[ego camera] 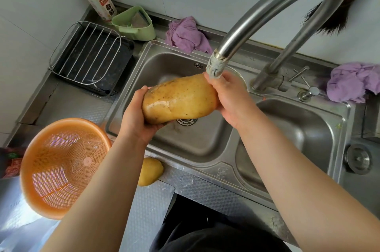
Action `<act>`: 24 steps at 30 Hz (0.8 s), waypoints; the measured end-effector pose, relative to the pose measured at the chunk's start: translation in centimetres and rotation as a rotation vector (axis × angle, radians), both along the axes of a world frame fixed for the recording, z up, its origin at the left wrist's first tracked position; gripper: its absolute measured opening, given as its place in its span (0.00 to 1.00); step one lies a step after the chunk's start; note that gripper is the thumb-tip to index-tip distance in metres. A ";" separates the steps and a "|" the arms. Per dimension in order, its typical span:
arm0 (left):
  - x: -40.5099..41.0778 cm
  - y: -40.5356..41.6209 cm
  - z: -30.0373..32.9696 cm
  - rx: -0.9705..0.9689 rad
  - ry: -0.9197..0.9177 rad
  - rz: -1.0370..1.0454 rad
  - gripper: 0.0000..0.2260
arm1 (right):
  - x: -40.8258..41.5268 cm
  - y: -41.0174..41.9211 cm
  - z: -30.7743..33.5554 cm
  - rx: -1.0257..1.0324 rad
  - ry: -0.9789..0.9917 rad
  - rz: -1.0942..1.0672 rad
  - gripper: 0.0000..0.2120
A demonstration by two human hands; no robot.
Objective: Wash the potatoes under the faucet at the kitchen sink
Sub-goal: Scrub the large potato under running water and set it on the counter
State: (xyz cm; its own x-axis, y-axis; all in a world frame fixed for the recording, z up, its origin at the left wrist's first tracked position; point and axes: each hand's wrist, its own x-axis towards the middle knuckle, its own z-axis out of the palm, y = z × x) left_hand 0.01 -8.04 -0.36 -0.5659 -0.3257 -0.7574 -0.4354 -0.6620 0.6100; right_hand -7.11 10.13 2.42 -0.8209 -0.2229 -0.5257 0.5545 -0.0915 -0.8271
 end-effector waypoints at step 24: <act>-1.5 3.1 2.2 -0.358 0.106 -0.261 0.11 | 2.4 3.3 -0.7 0.080 -0.150 -0.015 0.19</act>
State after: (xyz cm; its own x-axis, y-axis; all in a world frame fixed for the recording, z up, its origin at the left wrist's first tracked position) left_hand -1.47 -4.93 1.79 -0.7322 -0.3926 -0.5566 -0.4828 -0.2773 0.8307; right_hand -4.69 13.48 1.71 -0.7349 -0.1640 -0.6581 0.6713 -0.0378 -0.7402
